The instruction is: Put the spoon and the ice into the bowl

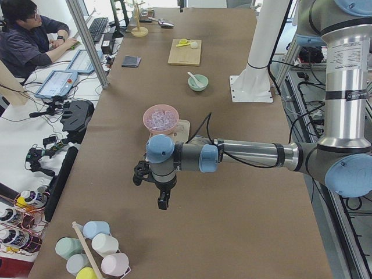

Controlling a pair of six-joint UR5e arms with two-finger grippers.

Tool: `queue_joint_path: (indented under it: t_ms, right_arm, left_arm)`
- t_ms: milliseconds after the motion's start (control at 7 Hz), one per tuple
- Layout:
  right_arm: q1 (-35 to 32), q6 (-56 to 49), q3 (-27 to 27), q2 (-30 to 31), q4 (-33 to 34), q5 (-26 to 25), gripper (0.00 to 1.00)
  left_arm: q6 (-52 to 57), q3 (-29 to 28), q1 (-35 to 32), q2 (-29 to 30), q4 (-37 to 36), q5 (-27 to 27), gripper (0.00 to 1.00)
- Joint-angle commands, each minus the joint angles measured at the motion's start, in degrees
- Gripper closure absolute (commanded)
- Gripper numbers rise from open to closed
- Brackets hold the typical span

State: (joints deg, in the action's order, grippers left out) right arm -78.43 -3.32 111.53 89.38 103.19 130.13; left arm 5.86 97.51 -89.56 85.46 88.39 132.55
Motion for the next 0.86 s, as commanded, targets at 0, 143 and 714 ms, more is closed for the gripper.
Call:
queue_joint_path:
  t_ms: [0, 143, 714]
  right_arm:
    - [-6.6, -7.0, -0.1, 9.2, 0.0, 2.1, 0.00]
    - [-8.7, -6.4, -0.2, 10.0, 0.7, 2.6, 0.00]
    - [-8.8, 3.0, 0.2, 11.9, 0.0, 2.8, 0.00]
  left_arm:
    - [0.0, -0.3, 0.0, -0.2, 0.1, -0.2, 0.01]
    - [0.0, -1.8, 0.0, -0.3, 0.0, -0.1, 0.01]
    - [0.5, -0.6, -0.1, -0.9, 0.5, 0.0, 0.01]
